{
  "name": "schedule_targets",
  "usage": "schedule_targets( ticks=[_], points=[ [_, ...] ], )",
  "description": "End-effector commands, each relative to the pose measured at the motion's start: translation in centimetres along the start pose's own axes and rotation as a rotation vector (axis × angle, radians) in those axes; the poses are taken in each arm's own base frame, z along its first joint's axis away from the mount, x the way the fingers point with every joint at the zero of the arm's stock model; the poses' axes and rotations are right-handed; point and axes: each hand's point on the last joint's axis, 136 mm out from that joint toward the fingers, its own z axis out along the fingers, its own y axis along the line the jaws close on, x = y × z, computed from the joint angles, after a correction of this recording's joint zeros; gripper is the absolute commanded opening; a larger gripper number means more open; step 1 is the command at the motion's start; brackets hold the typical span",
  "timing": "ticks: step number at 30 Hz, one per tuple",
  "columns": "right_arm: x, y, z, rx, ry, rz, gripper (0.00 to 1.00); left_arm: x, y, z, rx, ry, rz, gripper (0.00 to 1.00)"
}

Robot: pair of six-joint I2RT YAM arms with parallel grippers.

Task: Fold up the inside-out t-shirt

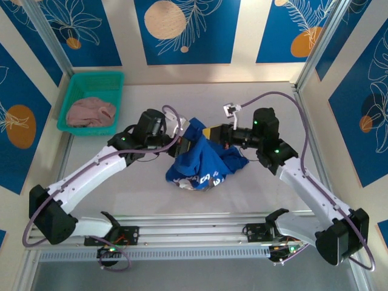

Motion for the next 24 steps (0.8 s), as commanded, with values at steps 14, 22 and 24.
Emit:
schedule_targets(
  ticks=[14, 22, 24],
  points=[
    [0.6, -0.2, -1.5, -0.006, 0.040, -0.092, 0.00, -3.6, -10.2, -8.7, 0.508, -0.232, 0.247, 0.15],
    [0.5, 1.2, -1.2, -0.078, 0.028, -0.079, 0.00, -3.4, -1.8, -5.7, 0.053, -0.190, 0.150, 0.40],
    [0.4, 1.2, -1.1, -0.081, 0.025, -0.069, 0.00, -3.0, 0.0, -5.7, -0.052, -0.176, 0.148, 0.48]
  ],
)
